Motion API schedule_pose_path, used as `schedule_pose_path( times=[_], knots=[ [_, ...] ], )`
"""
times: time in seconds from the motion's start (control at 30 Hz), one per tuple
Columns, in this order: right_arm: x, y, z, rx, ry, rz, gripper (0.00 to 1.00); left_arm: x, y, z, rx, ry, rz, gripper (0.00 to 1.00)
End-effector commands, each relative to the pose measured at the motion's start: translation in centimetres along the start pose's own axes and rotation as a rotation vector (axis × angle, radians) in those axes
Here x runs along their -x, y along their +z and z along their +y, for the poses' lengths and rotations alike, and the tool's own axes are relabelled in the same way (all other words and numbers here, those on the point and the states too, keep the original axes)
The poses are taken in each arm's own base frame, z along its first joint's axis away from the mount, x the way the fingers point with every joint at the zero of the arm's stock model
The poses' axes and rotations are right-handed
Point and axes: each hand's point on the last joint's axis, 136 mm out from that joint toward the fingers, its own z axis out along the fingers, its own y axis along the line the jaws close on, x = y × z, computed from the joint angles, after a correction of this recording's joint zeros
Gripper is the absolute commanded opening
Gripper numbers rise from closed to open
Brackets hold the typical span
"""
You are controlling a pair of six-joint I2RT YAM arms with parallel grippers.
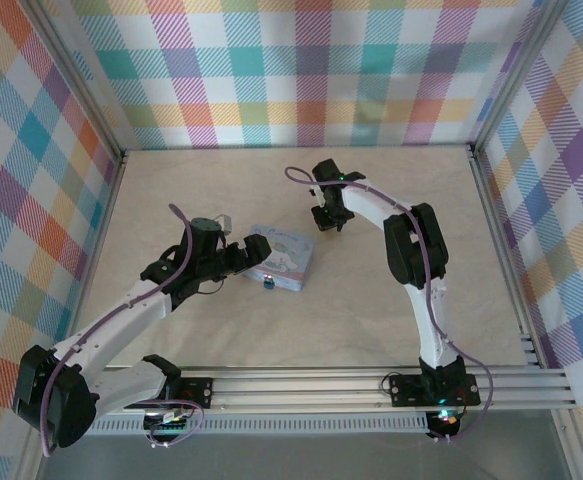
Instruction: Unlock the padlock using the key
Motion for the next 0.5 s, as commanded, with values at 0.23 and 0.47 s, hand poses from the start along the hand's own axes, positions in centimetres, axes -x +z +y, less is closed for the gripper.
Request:
schedule_pose_path(
  times=[0.23,0.47],
  knots=[
    [-2.0,0.5,-0.1,0.004,0.01,0.06,0.22,0.2,-0.2,-0.7,-0.006,0.026,-0.008,1.0],
    [-3.1,0.0,-0.1,0.01,0.019,0.068,0.13,-0.2,-0.3,0.0,0.024,0.021,0.009,1.0]
  ],
)
